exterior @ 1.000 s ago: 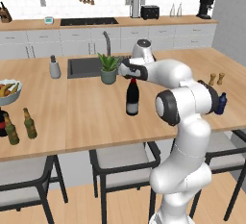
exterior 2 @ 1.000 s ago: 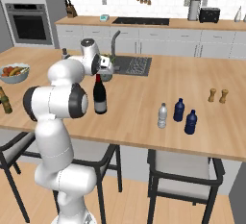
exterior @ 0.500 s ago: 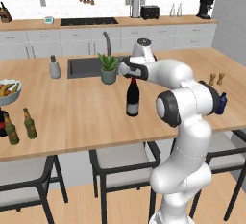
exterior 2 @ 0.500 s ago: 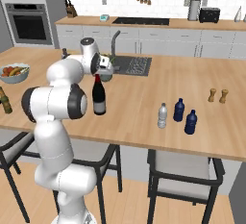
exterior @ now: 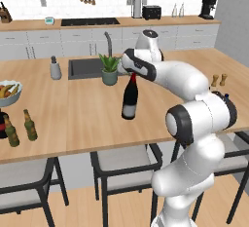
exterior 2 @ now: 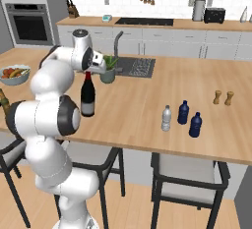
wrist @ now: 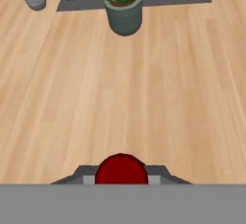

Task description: Move the plastic bottles in the middle to the plastics group, and the glass bottles in the middle to the glass group.

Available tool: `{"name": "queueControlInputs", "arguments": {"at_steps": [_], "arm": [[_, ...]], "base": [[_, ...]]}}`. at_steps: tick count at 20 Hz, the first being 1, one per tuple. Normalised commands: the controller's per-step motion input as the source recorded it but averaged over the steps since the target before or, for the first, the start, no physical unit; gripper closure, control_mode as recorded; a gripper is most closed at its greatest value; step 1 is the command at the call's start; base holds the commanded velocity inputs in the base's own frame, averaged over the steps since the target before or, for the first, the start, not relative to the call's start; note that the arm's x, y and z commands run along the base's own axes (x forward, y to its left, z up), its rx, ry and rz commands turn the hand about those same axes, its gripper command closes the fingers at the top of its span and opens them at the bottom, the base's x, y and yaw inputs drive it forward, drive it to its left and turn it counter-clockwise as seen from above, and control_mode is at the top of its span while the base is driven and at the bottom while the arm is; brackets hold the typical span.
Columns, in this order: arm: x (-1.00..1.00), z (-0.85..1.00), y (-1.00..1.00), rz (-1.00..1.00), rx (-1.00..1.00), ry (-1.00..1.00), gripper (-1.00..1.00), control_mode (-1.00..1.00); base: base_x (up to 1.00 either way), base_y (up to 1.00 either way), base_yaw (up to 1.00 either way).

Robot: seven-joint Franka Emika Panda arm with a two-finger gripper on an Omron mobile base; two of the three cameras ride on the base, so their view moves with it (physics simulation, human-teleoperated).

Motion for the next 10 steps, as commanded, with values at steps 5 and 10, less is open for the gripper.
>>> {"name": "queueControlInputs", "arguments": {"at_steps": [5, 10], "arm": [[-0.59, 0.21, 0.59, 0.00, 0.00, 0.00, 1.00, -1.00], [-0.39, 0.17, 0.66, 0.00, 0.00, -0.02, 1.00, -1.00]], "base": [[0.00, 0.00, 0.00], [0.00, 0.00, 0.00]]}}
